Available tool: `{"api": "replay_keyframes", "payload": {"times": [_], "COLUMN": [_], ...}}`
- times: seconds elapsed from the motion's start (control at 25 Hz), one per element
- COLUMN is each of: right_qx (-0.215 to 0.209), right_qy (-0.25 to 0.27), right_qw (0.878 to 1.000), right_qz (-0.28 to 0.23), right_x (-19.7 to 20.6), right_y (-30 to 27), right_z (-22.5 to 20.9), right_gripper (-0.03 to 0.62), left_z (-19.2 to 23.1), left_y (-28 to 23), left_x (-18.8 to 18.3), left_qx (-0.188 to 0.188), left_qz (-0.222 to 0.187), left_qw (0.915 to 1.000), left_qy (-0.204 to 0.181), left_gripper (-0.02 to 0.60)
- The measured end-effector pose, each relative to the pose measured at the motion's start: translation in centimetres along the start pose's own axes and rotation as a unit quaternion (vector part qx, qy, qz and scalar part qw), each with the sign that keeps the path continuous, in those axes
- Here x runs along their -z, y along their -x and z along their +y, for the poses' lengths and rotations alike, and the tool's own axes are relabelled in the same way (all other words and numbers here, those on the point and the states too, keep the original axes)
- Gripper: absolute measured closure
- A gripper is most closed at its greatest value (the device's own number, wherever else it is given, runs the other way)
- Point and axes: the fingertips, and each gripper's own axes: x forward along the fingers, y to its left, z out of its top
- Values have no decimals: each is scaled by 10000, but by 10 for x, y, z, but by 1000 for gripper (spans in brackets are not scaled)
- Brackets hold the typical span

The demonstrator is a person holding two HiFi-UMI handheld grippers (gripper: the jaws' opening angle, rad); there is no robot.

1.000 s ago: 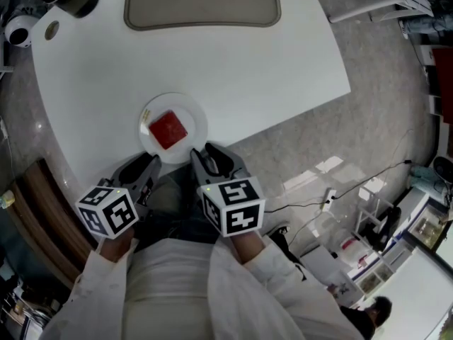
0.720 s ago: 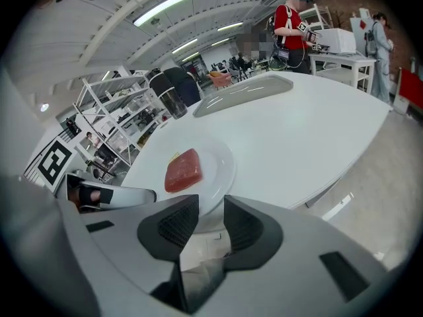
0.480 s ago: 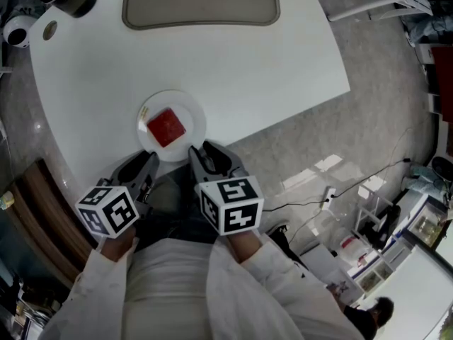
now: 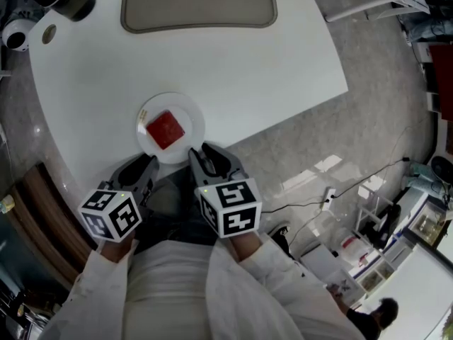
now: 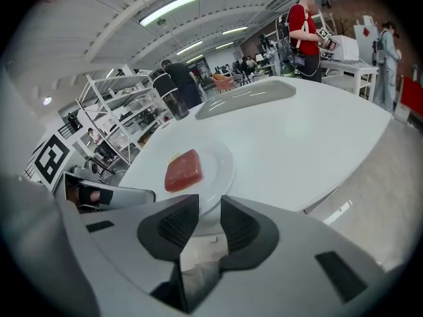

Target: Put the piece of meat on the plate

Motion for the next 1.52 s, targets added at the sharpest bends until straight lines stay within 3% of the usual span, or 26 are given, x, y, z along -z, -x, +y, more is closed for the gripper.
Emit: {"api": "replay_keyframes", "payload": {"times": [0.96,1.52], "right_qx": [42,170], "right_qy": [-199,-298], "right_qw": [9998,9994], "right_qz": [-27,-106], "right_x": [1,-9], "right_y": [-4,-5], "right_z": [-1,-4], "right_gripper": [485,480], "left_z": [4,9], "left_y": [-2,3], "left_x": [0,-12], "left_qx": [57,-11], "left_qz": [207,-17], "left_qw": [9998,9994], "left_qy": [19,340], "left_gripper": [491,491]}}
